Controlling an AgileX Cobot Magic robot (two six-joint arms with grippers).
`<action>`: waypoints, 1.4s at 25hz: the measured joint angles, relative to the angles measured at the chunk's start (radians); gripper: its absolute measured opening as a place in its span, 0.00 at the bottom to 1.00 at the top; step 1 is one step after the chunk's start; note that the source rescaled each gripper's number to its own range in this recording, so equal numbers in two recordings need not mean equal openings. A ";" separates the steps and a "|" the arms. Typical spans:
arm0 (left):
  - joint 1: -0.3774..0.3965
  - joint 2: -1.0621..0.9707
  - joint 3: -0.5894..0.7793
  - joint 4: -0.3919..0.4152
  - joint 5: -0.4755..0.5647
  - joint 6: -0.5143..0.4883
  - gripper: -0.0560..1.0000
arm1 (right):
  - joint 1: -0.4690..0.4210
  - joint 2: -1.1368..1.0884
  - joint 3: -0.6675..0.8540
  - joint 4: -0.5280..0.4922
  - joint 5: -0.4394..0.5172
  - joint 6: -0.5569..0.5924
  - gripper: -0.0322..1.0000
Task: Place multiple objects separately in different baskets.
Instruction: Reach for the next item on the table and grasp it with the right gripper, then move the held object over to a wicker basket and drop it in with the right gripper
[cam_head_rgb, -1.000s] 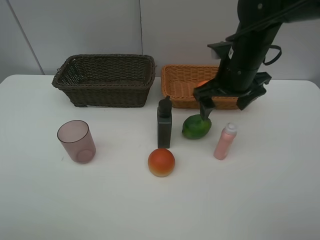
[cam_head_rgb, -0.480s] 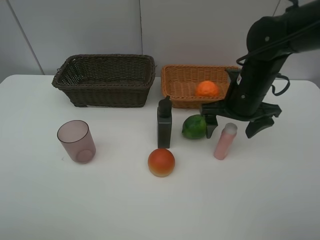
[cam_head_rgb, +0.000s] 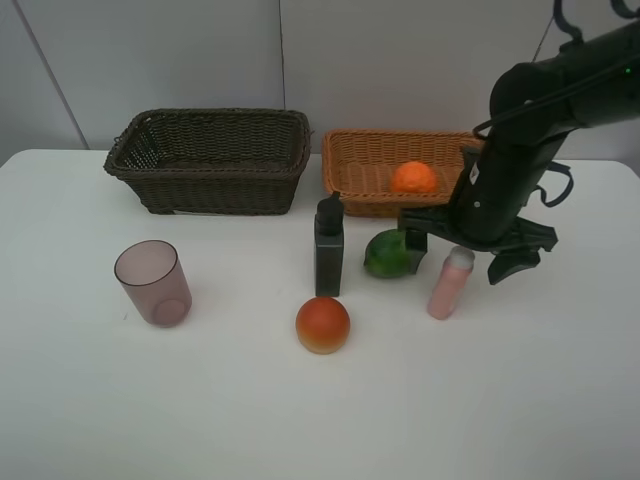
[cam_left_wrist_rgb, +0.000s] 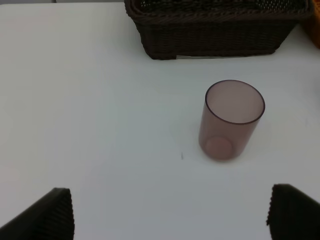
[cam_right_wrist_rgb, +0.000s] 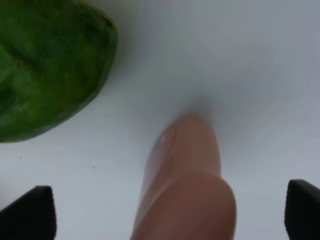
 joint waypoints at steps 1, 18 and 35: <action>0.000 0.000 0.000 0.000 0.000 0.000 1.00 | 0.000 0.009 0.000 0.000 0.004 0.003 1.00; 0.000 0.000 0.000 0.000 0.000 0.000 1.00 | 0.000 0.077 -0.005 0.002 0.002 0.009 0.05; 0.000 0.000 0.000 0.000 0.000 0.000 1.00 | 0.000 0.083 -0.008 0.002 0.014 0.009 0.05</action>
